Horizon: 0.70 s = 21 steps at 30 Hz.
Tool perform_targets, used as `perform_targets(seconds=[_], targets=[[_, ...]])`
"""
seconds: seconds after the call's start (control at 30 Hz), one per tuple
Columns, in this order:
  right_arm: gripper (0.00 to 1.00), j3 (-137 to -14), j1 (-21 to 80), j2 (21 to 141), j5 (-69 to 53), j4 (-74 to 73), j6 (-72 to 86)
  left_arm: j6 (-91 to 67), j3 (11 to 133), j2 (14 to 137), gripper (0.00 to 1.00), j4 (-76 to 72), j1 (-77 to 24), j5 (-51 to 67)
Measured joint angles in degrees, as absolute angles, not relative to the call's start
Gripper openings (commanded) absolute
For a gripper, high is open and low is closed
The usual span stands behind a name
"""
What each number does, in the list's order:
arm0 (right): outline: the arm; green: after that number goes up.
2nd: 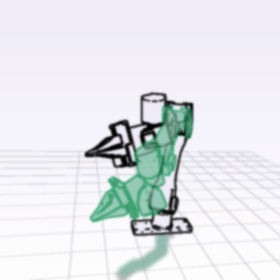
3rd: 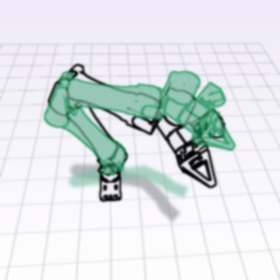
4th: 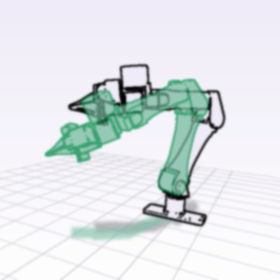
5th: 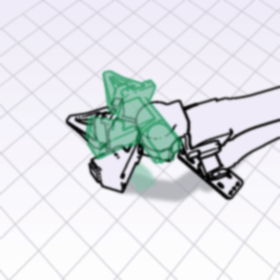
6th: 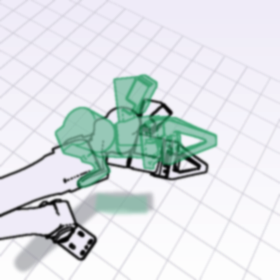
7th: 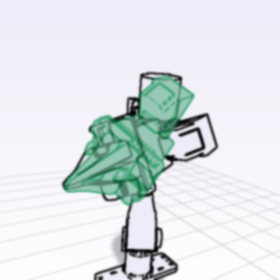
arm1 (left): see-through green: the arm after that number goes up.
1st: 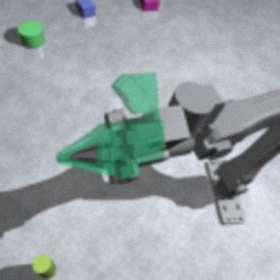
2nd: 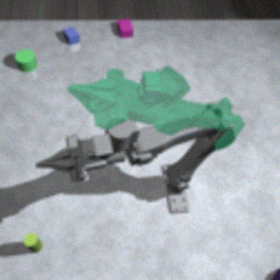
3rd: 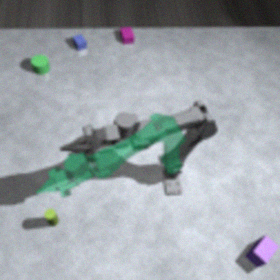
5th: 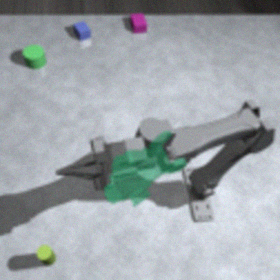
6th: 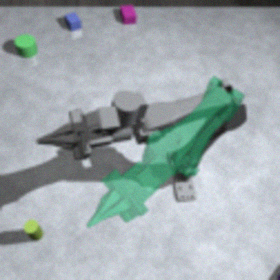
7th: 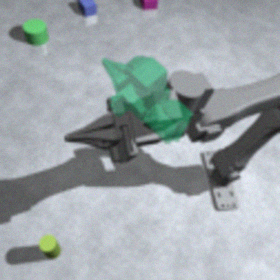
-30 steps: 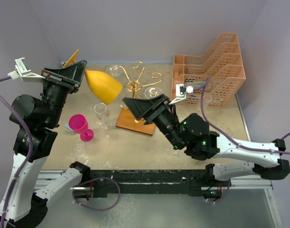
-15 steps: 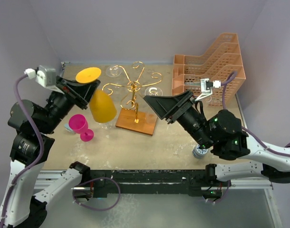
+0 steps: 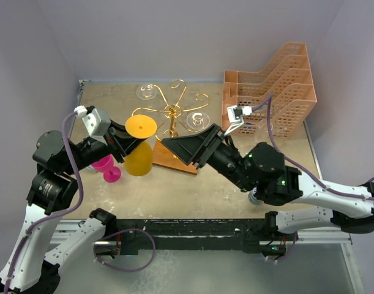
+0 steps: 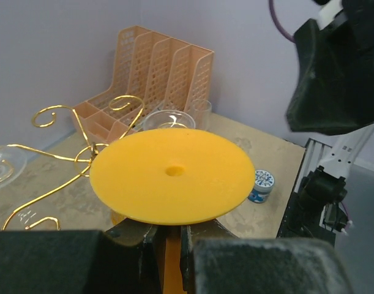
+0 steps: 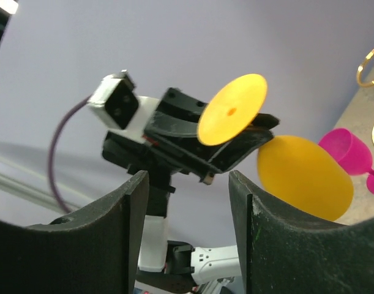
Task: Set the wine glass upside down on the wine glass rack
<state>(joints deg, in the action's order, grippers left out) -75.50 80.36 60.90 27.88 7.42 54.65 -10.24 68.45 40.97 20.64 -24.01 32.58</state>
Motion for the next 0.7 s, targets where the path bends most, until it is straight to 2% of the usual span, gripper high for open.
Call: perform_targets(seconds=[0.23,0.33,0.53,0.7], targets=[[0.55,-75.5,80.3,64.6,30.5,4.8,60.4,-9.6,68.2,40.3,0.0,19.5,-24.0,40.3],[0.48,-75.4,80.3,64.5,31.0,4.7,62.7,-9.4,67.6,39.9,0.0,18.5,-24.0,42.9],[0.44,-75.1,80.1,64.7,31.7,5.8,65.6,-8.7,67.6,39.4,0.0,18.5,-24.0,46.4],[0.36,-75.1,79.8,66.7,31.3,6.0,66.0,-7.8,67.6,38.9,0.0,18.5,-24.0,48.1]])
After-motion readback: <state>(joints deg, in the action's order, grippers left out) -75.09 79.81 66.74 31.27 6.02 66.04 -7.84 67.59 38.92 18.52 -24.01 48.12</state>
